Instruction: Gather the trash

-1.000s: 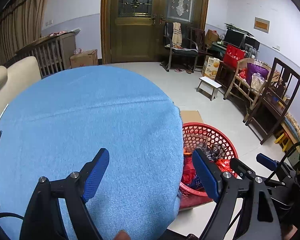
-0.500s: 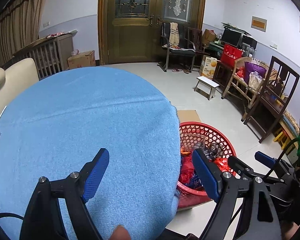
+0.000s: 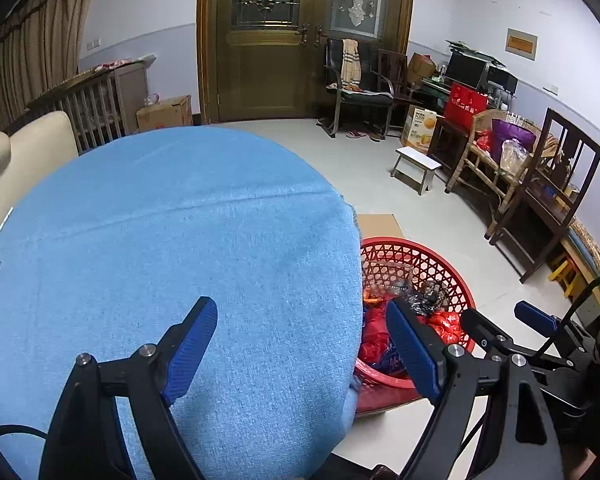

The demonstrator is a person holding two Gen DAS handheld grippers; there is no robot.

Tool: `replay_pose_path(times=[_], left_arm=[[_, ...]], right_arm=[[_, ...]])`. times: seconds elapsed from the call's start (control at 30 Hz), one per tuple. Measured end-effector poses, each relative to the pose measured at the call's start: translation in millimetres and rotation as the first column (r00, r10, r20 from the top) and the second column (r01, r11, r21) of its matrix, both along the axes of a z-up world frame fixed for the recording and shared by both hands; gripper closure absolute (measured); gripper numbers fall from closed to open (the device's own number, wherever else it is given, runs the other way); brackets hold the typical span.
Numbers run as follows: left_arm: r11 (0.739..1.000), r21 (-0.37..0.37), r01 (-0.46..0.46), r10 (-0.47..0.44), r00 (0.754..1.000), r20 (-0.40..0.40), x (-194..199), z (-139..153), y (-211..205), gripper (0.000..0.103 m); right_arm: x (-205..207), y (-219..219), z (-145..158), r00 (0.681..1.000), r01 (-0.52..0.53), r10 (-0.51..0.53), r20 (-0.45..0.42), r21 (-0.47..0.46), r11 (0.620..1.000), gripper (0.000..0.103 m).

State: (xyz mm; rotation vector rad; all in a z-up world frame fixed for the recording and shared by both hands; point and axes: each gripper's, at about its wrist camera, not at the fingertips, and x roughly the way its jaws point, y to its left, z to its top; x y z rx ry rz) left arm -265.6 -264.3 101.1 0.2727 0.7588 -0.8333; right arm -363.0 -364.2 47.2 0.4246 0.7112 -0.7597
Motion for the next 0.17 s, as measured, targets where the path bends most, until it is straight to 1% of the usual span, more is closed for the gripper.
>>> replay_pose_path(times=[0.17], left_arm=[[1.000,-0.009,0.012,-0.012,1.000,0.000,-1.8,1.0,0.2,0.016]], right_arm=[[-1.3,-0.8,0.0,1.000,0.004,-0.004,-0.002,0.003,1.000,0.014]])
